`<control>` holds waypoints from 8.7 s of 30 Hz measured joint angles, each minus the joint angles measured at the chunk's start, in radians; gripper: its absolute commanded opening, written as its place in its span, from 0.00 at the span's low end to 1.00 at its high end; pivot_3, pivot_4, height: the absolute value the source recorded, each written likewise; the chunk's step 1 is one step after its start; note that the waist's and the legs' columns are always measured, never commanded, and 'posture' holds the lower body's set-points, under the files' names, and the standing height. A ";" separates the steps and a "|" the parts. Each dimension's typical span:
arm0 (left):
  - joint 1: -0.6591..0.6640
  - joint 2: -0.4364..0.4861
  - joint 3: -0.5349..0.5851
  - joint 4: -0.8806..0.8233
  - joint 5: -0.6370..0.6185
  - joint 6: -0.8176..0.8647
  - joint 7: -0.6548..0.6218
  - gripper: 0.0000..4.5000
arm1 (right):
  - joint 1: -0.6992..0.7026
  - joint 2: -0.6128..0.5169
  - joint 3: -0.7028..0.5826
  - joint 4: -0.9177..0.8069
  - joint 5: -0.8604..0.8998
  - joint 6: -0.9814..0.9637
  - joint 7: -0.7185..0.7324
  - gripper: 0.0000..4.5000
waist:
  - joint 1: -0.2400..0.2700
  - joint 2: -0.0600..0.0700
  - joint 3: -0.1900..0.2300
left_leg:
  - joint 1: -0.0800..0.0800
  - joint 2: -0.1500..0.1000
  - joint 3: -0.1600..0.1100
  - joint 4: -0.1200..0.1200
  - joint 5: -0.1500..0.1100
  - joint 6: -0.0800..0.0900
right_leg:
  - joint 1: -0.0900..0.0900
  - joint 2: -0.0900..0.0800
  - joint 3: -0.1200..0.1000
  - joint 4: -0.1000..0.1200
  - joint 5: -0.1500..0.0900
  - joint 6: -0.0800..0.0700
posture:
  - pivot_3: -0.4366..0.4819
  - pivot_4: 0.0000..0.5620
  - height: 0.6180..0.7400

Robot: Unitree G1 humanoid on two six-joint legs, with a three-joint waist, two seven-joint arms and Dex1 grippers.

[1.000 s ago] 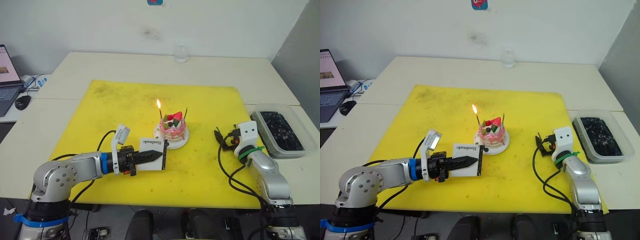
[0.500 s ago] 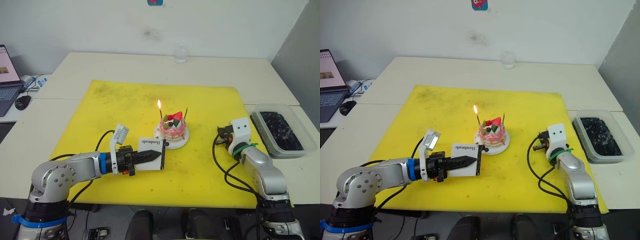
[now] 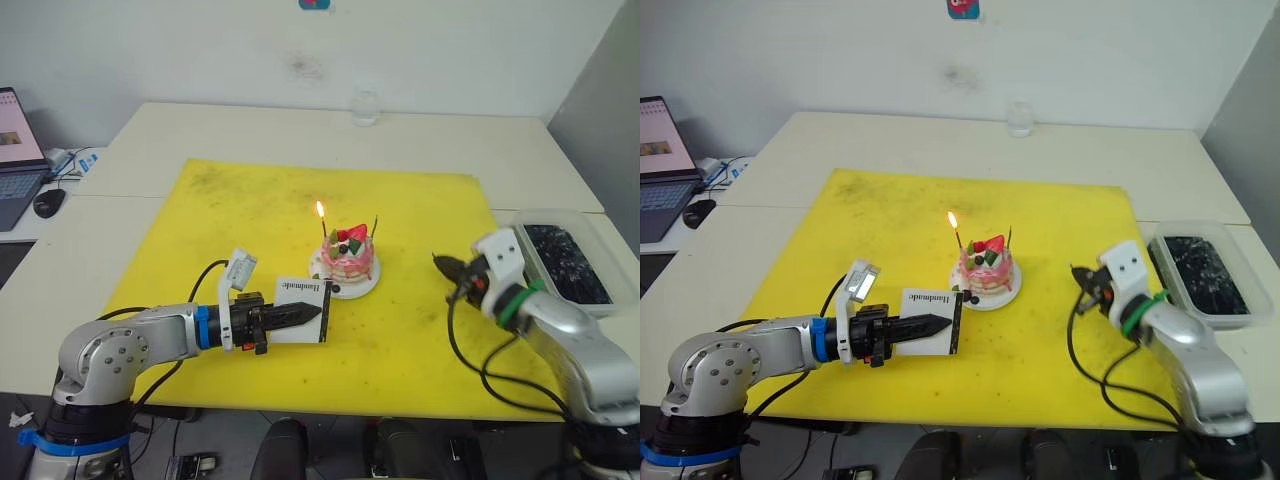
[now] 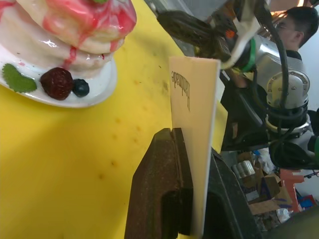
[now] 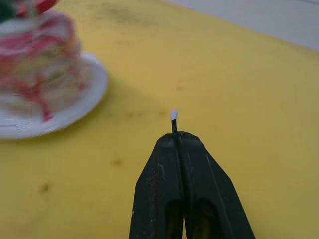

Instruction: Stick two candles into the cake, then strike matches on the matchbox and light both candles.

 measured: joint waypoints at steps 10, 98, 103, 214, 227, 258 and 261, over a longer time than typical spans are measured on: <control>0.004 0.001 -0.025 -0.032 -0.064 0.030 -0.007 0.00 | 0.135 -0.057 0.186 -0.087 -0.053 -0.168 0.102 0.01 | -0.002 0.000 0.000 | 0.001 0.000 -0.002 0.001 0.000 0.000 | 0.000 -0.001 -0.001 0.001 0.000 0.000 | 0.48 0.27 1.00; -0.022 -0.132 -0.058 0.034 -0.247 0.088 0.195 0.00 | 0.095 0.047 0.093 0.024 -0.076 -0.634 0.109 0.01 | 0.001 -0.003 -0.002 | 0.001 -0.001 -0.001 0.002 0.000 0.000 | 0.002 -0.001 0.000 0.002 0.001 0.000 | 0.48 0.27 1.00; -0.045 -0.132 -0.064 0.039 -0.253 0.085 0.199 0.00 | 0.078 0.003 0.093 0.043 -0.080 -0.685 0.155 0.01 | 0.001 -0.003 -0.002 | 0.001 -0.001 -0.001 0.002 0.000 0.000 | 0.002 0.000 0.000 0.002 0.001 0.000 | 0.48 0.27 1.00; -0.256 -0.191 -0.112 0.189 -0.042 0.051 0.016 0.00 | -0.100 -0.078 0.249 0.061 -0.223 -0.721 0.302 0.01 | 0.001 -0.003 -0.002 | 0.001 -0.001 -0.001 0.003 0.001 0.000 | 0.002 0.002 0.000 0.002 0.001 0.001 | 0.48 0.27 1.00; -0.256 -0.210 -0.112 0.189 -0.027 0.058 0.028 0.00 | -0.101 -0.075 0.259 0.072 -0.258 -0.732 0.299 0.01 | 0.001 -0.003 -0.002 | 0.001 -0.001 -0.001 0.003 0.001 0.000 | 0.002 0.002 0.000 0.002 0.001 0.001 | 0.48 0.27 1.00; -0.381 -0.013 0.121 0.134 -0.220 0.115 0.073 0.00 | -0.164 -0.130 0.256 0.035 -0.249 -0.617 0.319 0.01 | -0.017 -0.003 0.000 | 0.002 0.000 -0.005 0.003 0.003 -0.004 | 0.003 0.000 0.001 0.004 0.001 0.001 | 0.48 0.27 1.00; -0.289 0.014 0.120 0.110 -0.232 0.121 0.076 0.00 | -0.235 -0.123 0.251 0.075 -0.263 -0.608 0.298 0.01 | -0.016 -0.003 0.000 | 0.002 -0.001 -0.004 0.003 0.003 -0.004 | 0.003 0.000 0.000 0.004 0.002 0.000 | 0.48 0.27 1.00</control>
